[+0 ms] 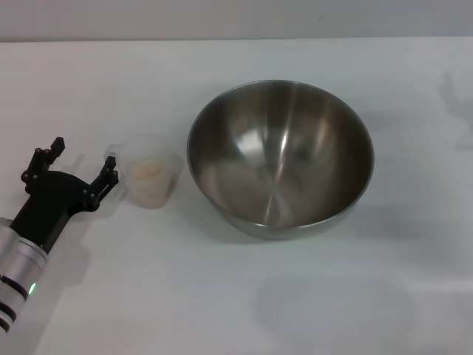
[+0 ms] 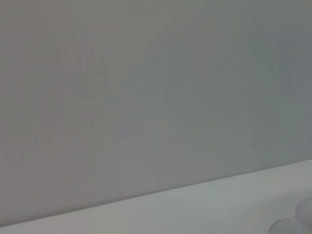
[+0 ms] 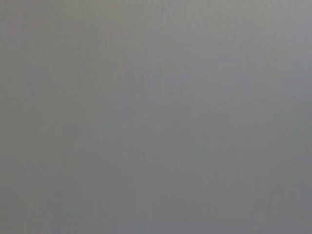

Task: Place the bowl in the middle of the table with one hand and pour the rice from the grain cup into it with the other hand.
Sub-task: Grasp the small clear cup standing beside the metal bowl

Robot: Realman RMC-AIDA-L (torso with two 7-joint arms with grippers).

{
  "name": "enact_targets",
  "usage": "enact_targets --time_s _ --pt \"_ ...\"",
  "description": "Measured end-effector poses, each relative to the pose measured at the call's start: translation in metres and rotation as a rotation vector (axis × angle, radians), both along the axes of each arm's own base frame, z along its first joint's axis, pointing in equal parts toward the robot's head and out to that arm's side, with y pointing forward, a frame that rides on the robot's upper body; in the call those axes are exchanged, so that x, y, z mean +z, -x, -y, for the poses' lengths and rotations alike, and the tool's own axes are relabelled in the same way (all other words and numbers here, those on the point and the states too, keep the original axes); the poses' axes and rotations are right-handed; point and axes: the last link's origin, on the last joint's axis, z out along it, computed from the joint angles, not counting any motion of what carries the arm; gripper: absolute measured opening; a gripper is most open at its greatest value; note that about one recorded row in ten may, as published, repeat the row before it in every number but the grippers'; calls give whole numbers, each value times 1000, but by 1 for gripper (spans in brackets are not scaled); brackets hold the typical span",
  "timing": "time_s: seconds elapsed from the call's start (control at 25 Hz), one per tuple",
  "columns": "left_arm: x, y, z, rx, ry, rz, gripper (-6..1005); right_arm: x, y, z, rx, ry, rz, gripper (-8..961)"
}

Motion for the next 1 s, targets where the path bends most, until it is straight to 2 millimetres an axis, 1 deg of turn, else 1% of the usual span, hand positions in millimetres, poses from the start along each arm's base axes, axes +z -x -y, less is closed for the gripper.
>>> enact_targets --time_s 0.28,0.52,0.68,0.88,1.0 --pt "0 -2 -5 12 -10 11 830 -2 2 -5 -4 13 3 762" --pt "-1 -7 -9 -2 -7 19 823 -2 2 -7 -7 18 4 762" --pt "-2 -8 -9 -8 -1 18 818 -2 3 -8 -6 20 7 762" --pt "-4 -10 -8 -10 3 25 788 -2 2 -8 -8 22 10 762" --pt "-5 -10 -7 -13 7 24 687 -2 2 -8 -9 22 10 762"
